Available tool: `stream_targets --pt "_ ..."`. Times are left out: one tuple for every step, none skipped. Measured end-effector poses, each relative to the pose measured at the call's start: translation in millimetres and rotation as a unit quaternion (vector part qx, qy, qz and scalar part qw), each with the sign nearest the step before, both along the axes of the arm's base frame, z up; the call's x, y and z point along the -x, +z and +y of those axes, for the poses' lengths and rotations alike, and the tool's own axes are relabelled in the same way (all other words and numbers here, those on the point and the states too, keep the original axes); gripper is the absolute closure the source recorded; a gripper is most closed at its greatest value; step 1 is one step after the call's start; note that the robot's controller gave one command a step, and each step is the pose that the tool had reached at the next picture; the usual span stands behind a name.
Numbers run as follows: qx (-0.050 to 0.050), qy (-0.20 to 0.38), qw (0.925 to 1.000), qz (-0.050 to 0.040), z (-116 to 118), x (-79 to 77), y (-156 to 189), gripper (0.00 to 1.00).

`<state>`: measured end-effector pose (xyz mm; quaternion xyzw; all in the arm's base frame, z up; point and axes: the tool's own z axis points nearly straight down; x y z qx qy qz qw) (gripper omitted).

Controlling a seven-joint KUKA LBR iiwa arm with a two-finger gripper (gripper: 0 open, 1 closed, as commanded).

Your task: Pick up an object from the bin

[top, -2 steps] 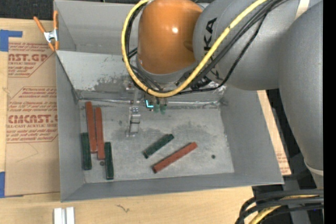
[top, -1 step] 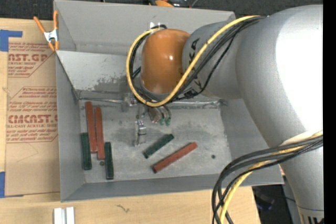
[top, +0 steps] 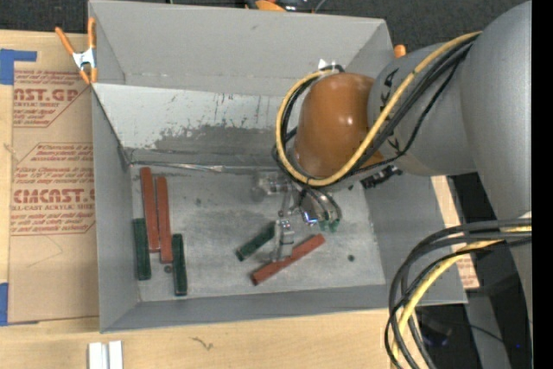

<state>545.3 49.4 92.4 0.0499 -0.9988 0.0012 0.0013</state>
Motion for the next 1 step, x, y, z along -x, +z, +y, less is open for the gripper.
stream_targets --pt "-0.002 -0.008 1.0000 -0.0028 16.3 61.6 -22.9 0.00"
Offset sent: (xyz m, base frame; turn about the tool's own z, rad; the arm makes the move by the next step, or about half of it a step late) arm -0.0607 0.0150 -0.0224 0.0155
